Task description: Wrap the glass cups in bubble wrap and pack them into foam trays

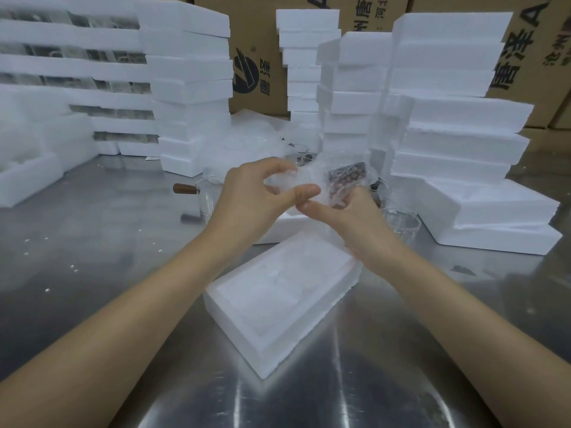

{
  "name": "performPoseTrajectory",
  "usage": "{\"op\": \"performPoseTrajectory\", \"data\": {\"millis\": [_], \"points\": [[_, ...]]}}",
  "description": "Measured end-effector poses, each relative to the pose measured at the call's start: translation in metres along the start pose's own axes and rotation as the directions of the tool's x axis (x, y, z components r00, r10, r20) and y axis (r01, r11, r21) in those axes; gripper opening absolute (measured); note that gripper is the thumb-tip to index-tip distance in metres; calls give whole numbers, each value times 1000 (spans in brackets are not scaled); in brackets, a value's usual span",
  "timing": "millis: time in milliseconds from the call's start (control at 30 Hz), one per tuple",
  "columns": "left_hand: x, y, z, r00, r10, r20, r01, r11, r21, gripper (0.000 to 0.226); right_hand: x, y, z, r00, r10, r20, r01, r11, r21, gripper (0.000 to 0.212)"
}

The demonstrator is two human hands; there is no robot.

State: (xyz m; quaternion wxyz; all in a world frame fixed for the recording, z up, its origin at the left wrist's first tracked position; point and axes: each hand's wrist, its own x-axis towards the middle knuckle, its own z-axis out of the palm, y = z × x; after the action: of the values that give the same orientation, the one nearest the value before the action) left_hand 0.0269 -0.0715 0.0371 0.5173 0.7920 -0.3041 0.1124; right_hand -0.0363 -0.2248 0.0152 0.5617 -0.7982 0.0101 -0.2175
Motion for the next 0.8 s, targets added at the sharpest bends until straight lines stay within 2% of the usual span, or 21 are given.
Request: {"op": "performPoseTrajectory", "data": {"millis": [33, 100, 167, 200, 300, 433, 567, 700, 800], "points": [[0, 0, -1, 1000, -7, 2, 7, 1000, 1, 43, 1, -1, -1, 999, -20, 25, 21, 999, -30, 39], [3, 0, -6, 1000, -22, -20, 22, 1000, -9, 40, 2, -2, -2, 996, -12, 91, 20, 996, -86, 19], [6, -1, -11, 997, -32, -65, 31, 999, -14, 38, 5, 1, -6, 993, 55, 102, -33, 979, -201, 58], [8, -1, -12, 996, -34, -85, 34, 999, -11, 38, 8, 4, -8, 994, 68, 91, -42, 964, -264, 63], [8, 0, -14, 993, -25, -115, 26, 1000, 7, 36, 6, 3, -11, 984, 26, 175, 54, 900, -433, 41], [6, 3, -14, 991, -30, -128, 31, 999, 9, 36, 4, 0, -16, 971, 26, 238, 113, 825, -554, 23], [2, 4, -13, 993, -14, -119, 21, 998, 62, 37, 4, 3, -19, 980, 35, 194, 110, 723, -683, 17], [-5, 8, -9, 993, 76, -95, -52, 971, 233, 36, 4, 2, -21, 991, 73, 109, 32, 672, -740, 20], [-8, 11, -9, 999, 33, -17, -27, 958, 285, 40, 6, 2, -21, 992, 117, 37, -47, 640, -767, 21]]}}
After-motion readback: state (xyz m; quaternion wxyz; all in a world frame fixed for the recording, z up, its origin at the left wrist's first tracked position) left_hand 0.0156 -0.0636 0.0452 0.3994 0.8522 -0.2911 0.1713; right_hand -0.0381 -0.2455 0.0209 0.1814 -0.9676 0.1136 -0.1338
